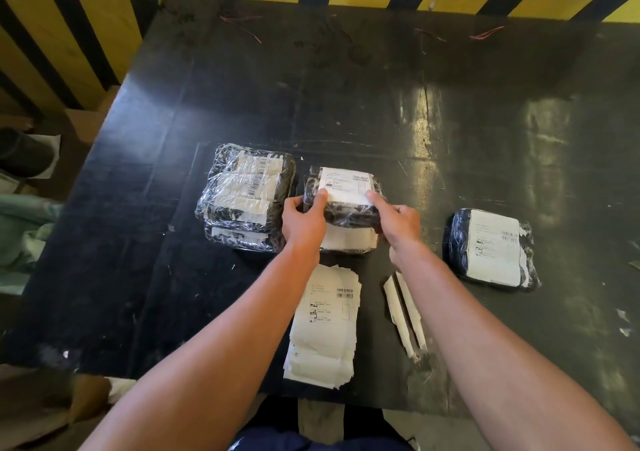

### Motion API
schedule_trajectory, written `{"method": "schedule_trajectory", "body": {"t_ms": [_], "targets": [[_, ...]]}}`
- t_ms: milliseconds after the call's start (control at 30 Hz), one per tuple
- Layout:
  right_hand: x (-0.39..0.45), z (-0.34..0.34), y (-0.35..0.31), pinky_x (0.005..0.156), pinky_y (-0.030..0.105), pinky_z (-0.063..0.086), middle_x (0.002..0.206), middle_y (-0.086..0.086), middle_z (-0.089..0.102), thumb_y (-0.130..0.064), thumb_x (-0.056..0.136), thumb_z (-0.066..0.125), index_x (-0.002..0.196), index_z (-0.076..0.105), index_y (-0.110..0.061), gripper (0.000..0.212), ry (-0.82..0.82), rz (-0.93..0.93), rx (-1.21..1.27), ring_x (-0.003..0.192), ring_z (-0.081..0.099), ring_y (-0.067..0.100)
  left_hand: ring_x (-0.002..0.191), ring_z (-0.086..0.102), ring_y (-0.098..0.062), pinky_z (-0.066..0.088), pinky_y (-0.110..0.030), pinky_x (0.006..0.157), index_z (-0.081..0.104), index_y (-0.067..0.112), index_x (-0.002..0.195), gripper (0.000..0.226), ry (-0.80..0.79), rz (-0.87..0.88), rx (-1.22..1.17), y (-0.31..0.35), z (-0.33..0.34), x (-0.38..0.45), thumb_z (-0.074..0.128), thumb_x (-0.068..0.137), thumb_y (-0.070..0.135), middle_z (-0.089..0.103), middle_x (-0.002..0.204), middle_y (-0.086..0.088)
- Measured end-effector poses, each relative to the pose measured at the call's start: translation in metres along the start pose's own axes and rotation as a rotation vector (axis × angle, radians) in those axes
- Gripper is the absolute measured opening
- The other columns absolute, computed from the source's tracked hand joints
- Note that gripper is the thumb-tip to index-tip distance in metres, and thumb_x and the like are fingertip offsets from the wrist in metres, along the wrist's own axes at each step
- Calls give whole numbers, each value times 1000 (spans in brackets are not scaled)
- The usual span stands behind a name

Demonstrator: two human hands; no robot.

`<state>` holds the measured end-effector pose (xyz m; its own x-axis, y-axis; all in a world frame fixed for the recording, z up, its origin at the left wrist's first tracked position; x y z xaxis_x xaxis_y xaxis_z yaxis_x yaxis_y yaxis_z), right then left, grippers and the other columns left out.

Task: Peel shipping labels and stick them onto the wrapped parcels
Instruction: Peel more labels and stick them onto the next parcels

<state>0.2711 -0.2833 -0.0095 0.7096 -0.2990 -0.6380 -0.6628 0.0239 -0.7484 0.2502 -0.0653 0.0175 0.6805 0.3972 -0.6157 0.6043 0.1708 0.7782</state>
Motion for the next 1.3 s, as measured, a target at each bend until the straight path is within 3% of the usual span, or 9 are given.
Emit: {"method": "schedule_trajectory", "body": {"t_ms": [300,433,533,733,833,933,1067,1133,1300], "targets": [[1,-50,-12,87,34,57,108,5,78,-41,84,84,112,71,-18,38,-6,-122,75,105,73,22,116,67,-13,55,-37,105,43,26,151,61,-228,71,51,1,34,-17,73,98,32,66,127,4],[-1,-97,20,101,48,57,116,4,76,-45,78,82,115,70,-24,45,37,-74,70,113,70,27,122,66,-14,53,-40,107,55,24,145,50,-406,15,184,-23,73,-32,72,98,27,69,133,4],[0,-141,43,104,53,55,118,4,76,-37,82,81,111,72,-28,32,107,-40,84,114,70,29,125,61,-13,51,-43,109,55,26,146,50,-464,36,312,-45,109,-46,72,99,25,65,141,3],[7,-233,69,100,39,56,112,0,77,-23,88,79,112,73,-22,25,267,8,127,110,71,23,138,56,-21,48,-50,114,52,30,150,55,-549,64,459,-86,188,-78,72,99,28,62,147,2],[14,-266,75,102,41,56,107,-1,78,-20,86,77,93,72,-26,11,299,17,139,107,72,23,140,55,-22,46,-50,115,52,28,151,55,-576,105,508,-93,223,-92,71,100,26,61,149,1],[22,-291,73,100,39,56,112,3,78,-17,87,73,93,73,-24,10,325,30,119,109,72,25,141,55,-23,46,-48,114,49,26,153,58,-578,123,537,-99,251,-100,71,100,25,59,152,0],[28,-307,70,91,31,44,102,-7,65,-8,98,66,127,69,-9,29,318,28,84,106,58,19,139,56,-23,52,-45,108,41,25,160,71,-534,117,585,-108,271,-98,74,97,30,54,156,-2],[33,-309,71,93,30,45,117,-1,72,-14,99,66,131,69,-8,33,311,7,22,107,60,18,138,57,-23,53,-46,107,38,26,161,75,-520,131,615,-111,274,-95,74,96,33,54,156,-3],[25,-315,70,117,49,40,145,14,52,-45,94,65,150,56,-19,62,383,-49,-351,139,45,33,134,59,-21,51,-42,109,35,27,161,77,-509,224,697,-105,255,-90,74,96,37,53,154,-3]]}}
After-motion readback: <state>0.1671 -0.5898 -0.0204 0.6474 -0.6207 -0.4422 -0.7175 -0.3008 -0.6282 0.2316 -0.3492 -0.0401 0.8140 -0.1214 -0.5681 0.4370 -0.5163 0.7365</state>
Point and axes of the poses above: each hand's wrist, its own x-axis towards the middle knuckle, its own z-axis out of the palm, y = z × x, the point moved 9 cm from there along x, towards the middle knuckle
